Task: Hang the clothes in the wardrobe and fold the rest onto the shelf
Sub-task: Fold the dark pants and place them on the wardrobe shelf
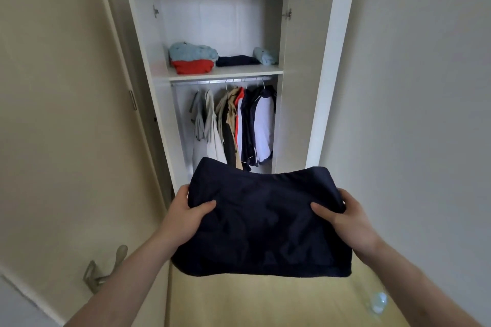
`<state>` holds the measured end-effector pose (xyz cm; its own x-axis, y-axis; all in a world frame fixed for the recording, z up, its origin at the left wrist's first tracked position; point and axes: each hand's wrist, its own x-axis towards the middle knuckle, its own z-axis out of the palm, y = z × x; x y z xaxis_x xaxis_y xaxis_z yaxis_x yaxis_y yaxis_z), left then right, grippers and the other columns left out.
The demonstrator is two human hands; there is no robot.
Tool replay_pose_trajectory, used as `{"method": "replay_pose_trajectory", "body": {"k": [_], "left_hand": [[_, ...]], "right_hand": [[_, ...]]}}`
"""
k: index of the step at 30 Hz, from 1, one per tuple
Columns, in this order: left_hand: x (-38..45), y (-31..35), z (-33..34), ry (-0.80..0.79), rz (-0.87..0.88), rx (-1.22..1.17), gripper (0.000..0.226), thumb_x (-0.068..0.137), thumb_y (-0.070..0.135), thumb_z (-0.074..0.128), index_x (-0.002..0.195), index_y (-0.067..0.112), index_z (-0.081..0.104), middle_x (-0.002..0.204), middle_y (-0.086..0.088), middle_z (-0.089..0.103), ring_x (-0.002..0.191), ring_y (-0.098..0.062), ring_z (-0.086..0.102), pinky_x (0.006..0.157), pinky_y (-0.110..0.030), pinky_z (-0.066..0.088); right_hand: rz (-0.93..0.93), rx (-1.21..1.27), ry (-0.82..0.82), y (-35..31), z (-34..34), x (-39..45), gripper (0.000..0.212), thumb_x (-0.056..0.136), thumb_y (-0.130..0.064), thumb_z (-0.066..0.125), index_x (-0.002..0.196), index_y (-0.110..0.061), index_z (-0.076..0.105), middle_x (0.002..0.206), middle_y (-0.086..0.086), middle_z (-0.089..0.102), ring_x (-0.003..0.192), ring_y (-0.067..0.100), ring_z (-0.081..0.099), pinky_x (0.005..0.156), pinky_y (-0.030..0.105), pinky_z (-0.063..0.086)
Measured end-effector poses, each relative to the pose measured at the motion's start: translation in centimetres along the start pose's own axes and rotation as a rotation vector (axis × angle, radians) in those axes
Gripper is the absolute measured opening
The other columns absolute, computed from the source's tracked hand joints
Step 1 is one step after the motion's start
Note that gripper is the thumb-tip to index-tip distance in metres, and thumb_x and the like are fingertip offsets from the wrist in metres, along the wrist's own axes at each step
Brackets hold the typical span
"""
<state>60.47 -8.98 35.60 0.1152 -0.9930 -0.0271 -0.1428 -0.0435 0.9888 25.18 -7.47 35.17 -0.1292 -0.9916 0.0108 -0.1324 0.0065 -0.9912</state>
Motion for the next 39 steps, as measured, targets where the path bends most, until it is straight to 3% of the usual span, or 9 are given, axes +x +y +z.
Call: {"method": "replay_pose_trajectory", "body": {"k": [3, 12, 16, 25, 30, 34, 39], "left_hand": [[4.5, 1.3, 0.2, 0.001, 0.013, -0.005, 0.043, 0.084, 0.029, 0.081, 0.119, 0.035, 0.056, 0.113, 0.012, 0.069, 0.1, -0.013, 0.07, 0.083, -0.033, 0.057], [20.0, 4.8, 2.4, 0.032, 0.061, -0.053, 0.045, 0.084, 0.021, 0.081, 0.121, 0.029, 0.056, 0.114, 0.007, 0.068, 0.1, -0.015, 0.069, 0.079, -0.032, 0.056], [27.2, 6.5, 4.1, 0.074, 0.086, -0.065, 0.042, 0.084, 0.019, 0.081, 0.116, 0.03, 0.057, 0.111, 0.007, 0.07, 0.09, -0.011, 0.072, 0.07, -0.025, 0.055], [40.3, 9.1, 6.2, 0.177, 0.126, -0.071, 0.04, 0.082, 0.021, 0.082, 0.107, 0.039, 0.056, 0.113, 0.007, 0.068, 0.1, -0.017, 0.069, 0.079, -0.034, 0.056], [48.3, 10.8, 6.1, 0.179, 0.144, -0.054, 0.039, 0.083, 0.021, 0.082, 0.106, 0.039, 0.056, 0.112, 0.007, 0.068, 0.099, -0.017, 0.069, 0.078, -0.034, 0.056], [55.7, 12.1, 5.6, 0.141, 0.164, -0.038, 0.04, 0.082, 0.023, 0.082, 0.11, 0.037, 0.057, 0.112, 0.009, 0.069, 0.096, -0.012, 0.07, 0.074, -0.028, 0.054], [65.5, 13.4, 4.7, 0.111, 0.185, -0.052, 0.052, 0.065, 0.035, 0.083, 0.111, 0.034, 0.059, 0.109, 0.009, 0.072, 0.099, -0.015, 0.071, 0.082, -0.036, 0.057]], "right_hand": [[-0.01, -0.026, 0.023, -1.4, 0.6, 4.4, 0.04, 0.08, -0.032, 0.086, 0.114, -0.031, 0.065, 0.099, -0.013, 0.077, 0.091, 0.011, 0.075, 0.085, 0.04, 0.061], [-0.062, -0.007, 0.006, -4.1, 1.2, 20.5, 0.045, 0.079, -0.031, 0.087, 0.118, -0.031, 0.065, 0.101, -0.012, 0.077, 0.09, 0.012, 0.076, 0.083, 0.038, 0.061], [-0.087, 0.003, -0.019, -4.9, 1.3, 29.1, 0.047, 0.079, -0.034, 0.087, 0.12, -0.033, 0.064, 0.101, -0.013, 0.077, 0.089, 0.011, 0.076, 0.085, 0.038, 0.061], [-0.128, 0.024, -0.085, -7.1, 2.6, 45.7, 0.046, 0.08, -0.033, 0.086, 0.12, -0.034, 0.063, 0.098, -0.016, 0.076, 0.087, 0.008, 0.075, 0.078, 0.031, 0.06], [-0.156, 0.004, -0.076, -8.5, 4.2, 53.4, 0.045, 0.08, -0.03, 0.086, 0.119, -0.031, 0.064, 0.098, -0.013, 0.077, 0.084, 0.007, 0.075, 0.075, 0.028, 0.059], [-0.188, -0.012, -0.035, -9.4, 5.9, 59.5, 0.039, 0.081, -0.026, 0.086, 0.113, -0.032, 0.065, 0.09, -0.019, 0.075, 0.079, 0.003, 0.073, 0.063, 0.016, 0.055], [-0.203, -0.046, 0.027, -10.8, 8.6, 67.5, 0.041, 0.08, -0.026, 0.087, 0.114, -0.031, 0.065, 0.099, -0.009, 0.076, 0.081, 0.005, 0.074, 0.072, 0.025, 0.056]]}}
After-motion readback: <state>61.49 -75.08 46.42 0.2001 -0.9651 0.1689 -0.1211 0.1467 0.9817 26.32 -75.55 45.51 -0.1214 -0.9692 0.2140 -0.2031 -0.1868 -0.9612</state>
